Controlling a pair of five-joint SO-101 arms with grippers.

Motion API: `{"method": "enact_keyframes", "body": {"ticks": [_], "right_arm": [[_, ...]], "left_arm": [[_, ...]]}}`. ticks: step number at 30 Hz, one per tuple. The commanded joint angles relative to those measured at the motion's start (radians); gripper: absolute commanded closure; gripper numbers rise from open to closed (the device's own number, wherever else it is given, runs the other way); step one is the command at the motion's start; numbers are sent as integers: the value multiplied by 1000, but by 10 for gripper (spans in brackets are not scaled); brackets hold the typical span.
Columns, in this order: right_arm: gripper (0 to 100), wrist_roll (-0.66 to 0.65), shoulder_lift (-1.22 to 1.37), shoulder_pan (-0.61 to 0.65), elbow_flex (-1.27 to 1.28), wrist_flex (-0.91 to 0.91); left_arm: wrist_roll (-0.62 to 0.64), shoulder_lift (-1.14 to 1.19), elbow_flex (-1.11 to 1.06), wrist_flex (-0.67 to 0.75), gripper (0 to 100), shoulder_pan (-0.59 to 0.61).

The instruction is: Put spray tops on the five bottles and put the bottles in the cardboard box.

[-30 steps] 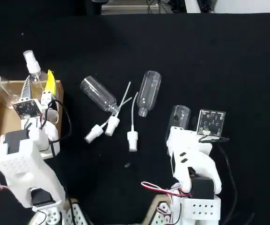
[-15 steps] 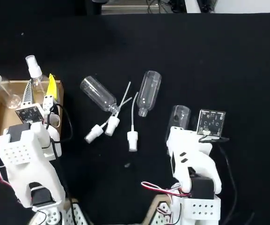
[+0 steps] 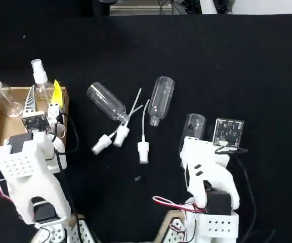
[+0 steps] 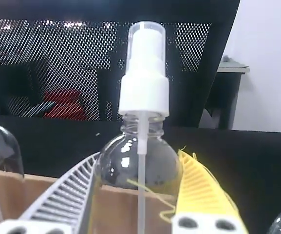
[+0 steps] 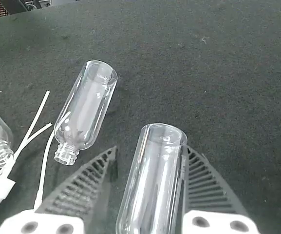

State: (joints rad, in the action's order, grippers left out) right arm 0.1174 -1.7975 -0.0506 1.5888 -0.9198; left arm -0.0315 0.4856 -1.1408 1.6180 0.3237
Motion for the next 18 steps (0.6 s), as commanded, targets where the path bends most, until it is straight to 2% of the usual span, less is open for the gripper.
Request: {"method": "enact_keyframes", "body": {"ticks": [1,4,18], "right_arm": [[828,-3,-96,3,-7,-3],[828,-3,-96,3,-7,-3],[828,-3,-96,3,-8,-3]], "left_arm": [[-5,-5,27,23,827,-13],[-5,-5,27,23,786,-12],[-3,-14,-18,29,793,-10]]}}
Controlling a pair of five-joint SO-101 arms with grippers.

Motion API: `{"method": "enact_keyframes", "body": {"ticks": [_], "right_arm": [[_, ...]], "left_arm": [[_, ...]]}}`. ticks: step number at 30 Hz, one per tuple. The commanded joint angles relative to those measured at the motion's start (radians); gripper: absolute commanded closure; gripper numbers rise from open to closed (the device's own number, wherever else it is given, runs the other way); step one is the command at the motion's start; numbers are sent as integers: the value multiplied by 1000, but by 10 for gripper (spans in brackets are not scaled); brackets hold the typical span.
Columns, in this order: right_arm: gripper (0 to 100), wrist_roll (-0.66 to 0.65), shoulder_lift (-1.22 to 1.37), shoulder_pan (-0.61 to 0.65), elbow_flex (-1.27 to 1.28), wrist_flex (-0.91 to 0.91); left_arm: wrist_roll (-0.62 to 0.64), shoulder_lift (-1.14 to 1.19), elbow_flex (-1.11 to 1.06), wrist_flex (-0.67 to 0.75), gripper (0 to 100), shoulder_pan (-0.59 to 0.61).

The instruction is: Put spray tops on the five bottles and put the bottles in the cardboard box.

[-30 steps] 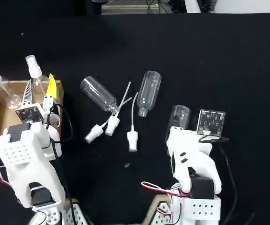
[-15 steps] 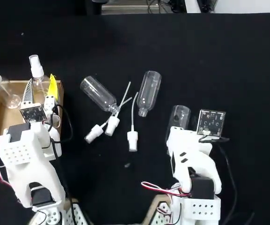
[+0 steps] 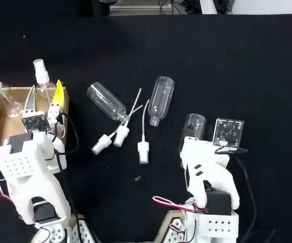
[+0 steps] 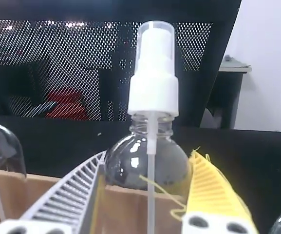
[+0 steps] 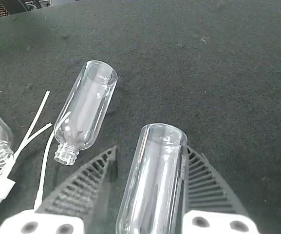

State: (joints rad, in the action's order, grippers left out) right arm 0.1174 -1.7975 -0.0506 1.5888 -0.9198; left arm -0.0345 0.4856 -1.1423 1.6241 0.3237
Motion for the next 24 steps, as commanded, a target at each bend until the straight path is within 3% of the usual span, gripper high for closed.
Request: {"method": "enact_keyframes", "body": {"ticks": [1,6,12,24], "right_arm": [[828,-3,-96,3,-8,-3],[828,-3,-96,3,-8,-3],[828,-3,-96,3,-8,-3],[828,-3,-96,3,-8,-2]], "left_arm": [[0,-14,-18,23,793,-7],[0,-14,-21,23,789,-5],[0,-14,-22,23,664,-5],[0,-15,-54,25,707,-5]]}}
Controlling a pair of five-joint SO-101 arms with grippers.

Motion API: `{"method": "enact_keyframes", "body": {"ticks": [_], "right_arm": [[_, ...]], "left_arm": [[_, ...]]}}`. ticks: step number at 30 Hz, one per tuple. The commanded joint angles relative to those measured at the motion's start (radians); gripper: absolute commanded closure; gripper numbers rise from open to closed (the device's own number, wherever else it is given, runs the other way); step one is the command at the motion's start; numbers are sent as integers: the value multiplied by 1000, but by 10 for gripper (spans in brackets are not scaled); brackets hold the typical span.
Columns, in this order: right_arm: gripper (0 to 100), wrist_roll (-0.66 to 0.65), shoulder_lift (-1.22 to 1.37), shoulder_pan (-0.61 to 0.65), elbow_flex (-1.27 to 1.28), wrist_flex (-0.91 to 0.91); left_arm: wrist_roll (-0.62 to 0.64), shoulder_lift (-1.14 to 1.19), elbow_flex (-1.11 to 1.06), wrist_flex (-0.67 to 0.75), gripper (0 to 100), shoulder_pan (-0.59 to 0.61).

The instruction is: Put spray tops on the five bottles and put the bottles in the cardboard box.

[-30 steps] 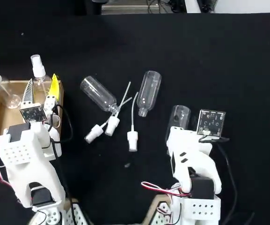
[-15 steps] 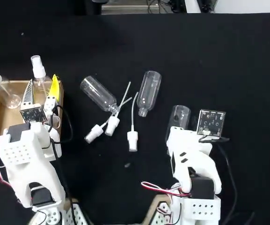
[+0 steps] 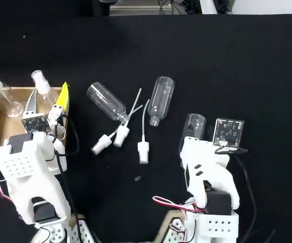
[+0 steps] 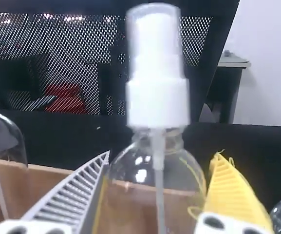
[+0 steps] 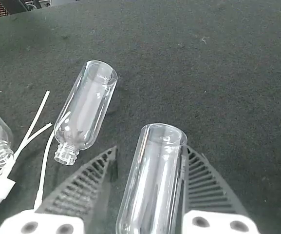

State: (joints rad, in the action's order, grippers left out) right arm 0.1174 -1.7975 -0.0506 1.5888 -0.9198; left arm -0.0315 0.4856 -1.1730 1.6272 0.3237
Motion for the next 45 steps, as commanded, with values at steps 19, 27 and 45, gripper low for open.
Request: {"method": "enact_keyframes", "body": {"ticks": [19,27,45], "right_arm": [[828,-3,-96,3,-8,-2],[828,-3,-96,3,-8,-2],[828,-3,-96,2,-10,-2]], "left_arm": [[-8,-201,-191,95,711,12],[-6,-242,-259,95,711,12],[-5,-301,-360,94,711,76]]}}
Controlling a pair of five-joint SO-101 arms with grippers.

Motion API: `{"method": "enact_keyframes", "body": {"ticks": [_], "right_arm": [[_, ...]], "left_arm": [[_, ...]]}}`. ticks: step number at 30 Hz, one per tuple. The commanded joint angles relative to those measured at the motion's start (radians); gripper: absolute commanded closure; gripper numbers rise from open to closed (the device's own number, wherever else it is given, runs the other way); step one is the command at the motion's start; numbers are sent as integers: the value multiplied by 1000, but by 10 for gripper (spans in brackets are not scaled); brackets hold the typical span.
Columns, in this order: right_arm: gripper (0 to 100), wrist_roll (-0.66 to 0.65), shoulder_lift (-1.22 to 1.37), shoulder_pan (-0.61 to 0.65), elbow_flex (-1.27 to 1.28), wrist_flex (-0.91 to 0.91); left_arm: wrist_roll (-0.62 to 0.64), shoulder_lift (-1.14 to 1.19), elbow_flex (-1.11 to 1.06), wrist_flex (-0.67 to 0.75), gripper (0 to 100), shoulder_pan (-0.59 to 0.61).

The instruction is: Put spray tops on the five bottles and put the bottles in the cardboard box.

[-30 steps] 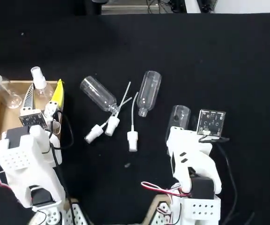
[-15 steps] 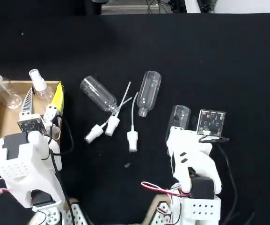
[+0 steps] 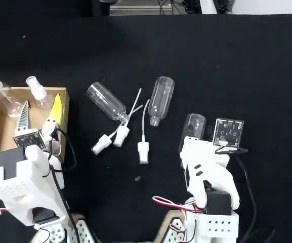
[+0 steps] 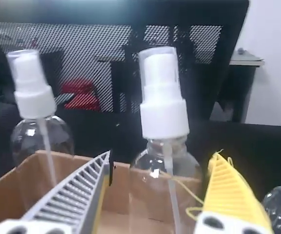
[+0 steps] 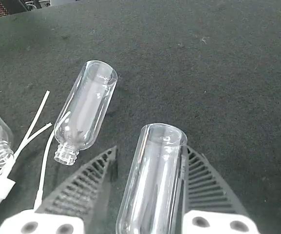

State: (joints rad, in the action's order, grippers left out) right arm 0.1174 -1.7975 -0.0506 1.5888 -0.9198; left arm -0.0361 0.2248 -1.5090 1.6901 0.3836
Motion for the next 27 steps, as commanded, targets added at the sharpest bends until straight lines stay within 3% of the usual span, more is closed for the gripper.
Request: {"method": "enact_keyframes", "body": {"ticks": [1,16,23,27], "right_arm": [[828,-3,-96,2,-10,-2],[828,-3,-96,2,-10,-2],[828,-3,-96,2,-10,-2],[828,-3,-96,2,-10,-2]], "left_arm": [[0,-40,-31,31,711,10],[3,-46,-71,38,711,-16],[37,-232,-177,32,711,-59],[37,-310,-179,-84,711,-67]]}}
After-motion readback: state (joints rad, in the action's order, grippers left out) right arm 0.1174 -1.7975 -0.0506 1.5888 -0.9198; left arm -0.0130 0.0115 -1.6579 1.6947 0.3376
